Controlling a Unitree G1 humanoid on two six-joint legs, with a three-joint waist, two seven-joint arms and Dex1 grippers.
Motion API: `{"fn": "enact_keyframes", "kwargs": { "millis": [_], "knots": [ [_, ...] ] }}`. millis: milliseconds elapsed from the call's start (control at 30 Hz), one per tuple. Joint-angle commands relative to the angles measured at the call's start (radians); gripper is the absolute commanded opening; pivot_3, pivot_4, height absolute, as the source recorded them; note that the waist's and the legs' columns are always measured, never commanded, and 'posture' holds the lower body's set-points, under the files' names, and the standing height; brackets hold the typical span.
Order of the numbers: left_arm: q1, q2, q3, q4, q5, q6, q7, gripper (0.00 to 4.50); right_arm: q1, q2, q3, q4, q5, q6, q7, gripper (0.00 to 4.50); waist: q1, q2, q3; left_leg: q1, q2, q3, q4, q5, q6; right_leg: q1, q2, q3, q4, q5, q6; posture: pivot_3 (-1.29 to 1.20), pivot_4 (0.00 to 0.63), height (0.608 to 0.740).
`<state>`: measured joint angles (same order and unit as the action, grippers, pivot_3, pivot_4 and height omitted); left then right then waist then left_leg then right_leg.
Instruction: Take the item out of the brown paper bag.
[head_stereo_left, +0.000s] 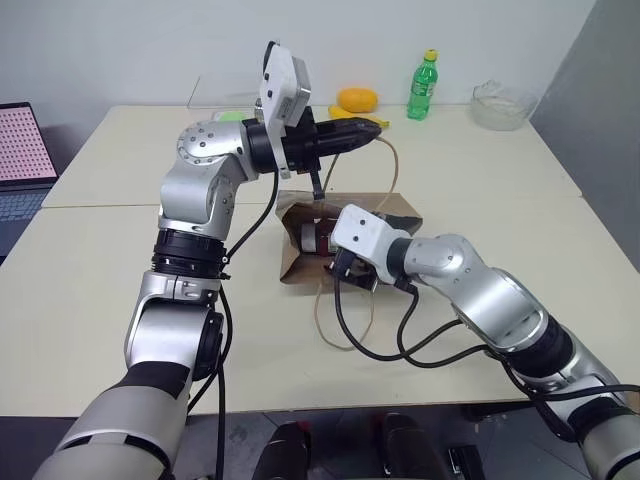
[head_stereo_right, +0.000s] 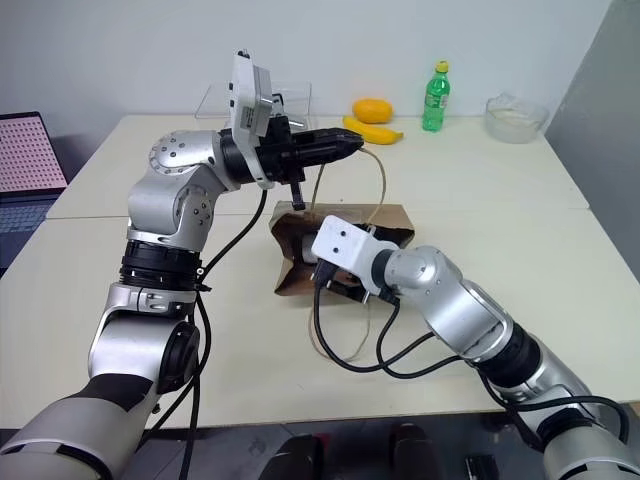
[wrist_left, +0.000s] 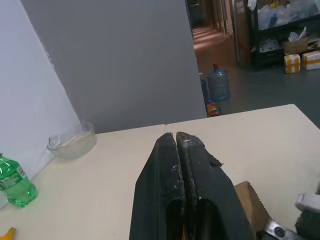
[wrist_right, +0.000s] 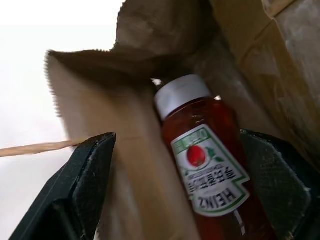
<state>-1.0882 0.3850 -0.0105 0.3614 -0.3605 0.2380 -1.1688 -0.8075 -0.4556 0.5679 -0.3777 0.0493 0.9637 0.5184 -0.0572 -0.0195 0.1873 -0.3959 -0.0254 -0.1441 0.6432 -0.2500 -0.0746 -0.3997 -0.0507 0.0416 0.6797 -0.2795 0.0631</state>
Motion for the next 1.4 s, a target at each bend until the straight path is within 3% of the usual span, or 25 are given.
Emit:
{"fn": "enact_keyframes", "kwargs": {
  "millis": [33,400,567,633,833,1233,1333,1400],
  "knots": [
    [-0.022,-0.006,0.020,-0.038,-0.029,-0.005,0.008,0.00,-0.032,0.003,0.021,0.052,-0.069,-0.060,-0.008,4.11,0.000,0.000,0.000,-0.002,0.000,0.000,0.000,0.000,0.000,-0.003,0.000,0.000,0.001,0.000,0.000,0.00,0.150,0.740],
    [-0.019,-0.014,0.022,-0.028,-0.037,-0.014,0.012,0.00,-0.110,0.004,0.175,0.236,-0.318,-0.240,0.042,4.11,-0.003,0.000,0.000,-0.004,0.000,0.002,0.000,0.002,-0.004,-0.006,0.000,0.001,0.001,0.000,0.000,0.00,0.150,0.740],
    [-0.019,-0.012,0.027,-0.024,-0.038,-0.021,0.013,0.00,-0.104,0.031,0.155,0.250,-0.363,-0.263,0.078,4.11,-0.003,0.000,0.000,-0.004,0.000,0.002,0.000,0.002,-0.004,-0.006,0.000,0.001,0.001,0.000,0.000,0.00,0.150,0.740],
    [-0.020,-0.012,0.029,-0.023,-0.037,-0.023,0.014,0.00,-0.098,0.038,0.145,0.251,-0.375,-0.264,0.086,4.49,-0.003,0.000,0.000,-0.004,0.000,0.002,0.000,0.002,-0.004,-0.006,0.000,0.001,0.001,0.000,0.000,0.00,0.150,0.740],
    [-0.015,-0.014,0.029,-0.025,-0.034,-0.029,0.014,0.00,-0.105,0.050,0.175,0.280,-0.433,-0.273,0.132,4.49,-0.003,0.000,0.000,-0.004,0.000,0.002,0.001,0.002,-0.004,-0.006,0.000,0.001,0.001,0.000,0.000,0.00,0.150,0.740],
    [-0.003,-0.020,0.025,-0.035,-0.026,-0.045,0.023,0.00,-0.175,0.119,0.178,0.636,-0.517,-0.451,0.172,4.49,-0.011,0.000,0.000,-0.004,0.000,0.002,0.001,0.002,-0.004,-0.006,0.000,0.001,0.002,0.000,-0.001,0.00,0.150,0.740],
    [0.000,-0.018,0.023,-0.035,-0.024,-0.049,0.025,0.00,-0.179,0.134,0.162,0.645,-0.517,-0.476,0.192,3.96,-0.016,0.000,0.000,-0.004,0.000,0.003,0.001,0.002,-0.004,-0.006,0.000,0.002,0.002,0.001,-0.001,0.00,0.150,0.740],
    [0.001,-0.016,0.024,-0.031,-0.020,-0.052,0.028,0.00,-0.176,0.139,0.148,0.630,-0.516,-0.488,0.199,3.36,-0.018,0.000,0.000,-0.004,0.000,0.003,0.001,0.003,-0.005,-0.006,0.000,0.002,0.003,0.001,-0.001,0.00,0.150,0.740]
  ]
}}
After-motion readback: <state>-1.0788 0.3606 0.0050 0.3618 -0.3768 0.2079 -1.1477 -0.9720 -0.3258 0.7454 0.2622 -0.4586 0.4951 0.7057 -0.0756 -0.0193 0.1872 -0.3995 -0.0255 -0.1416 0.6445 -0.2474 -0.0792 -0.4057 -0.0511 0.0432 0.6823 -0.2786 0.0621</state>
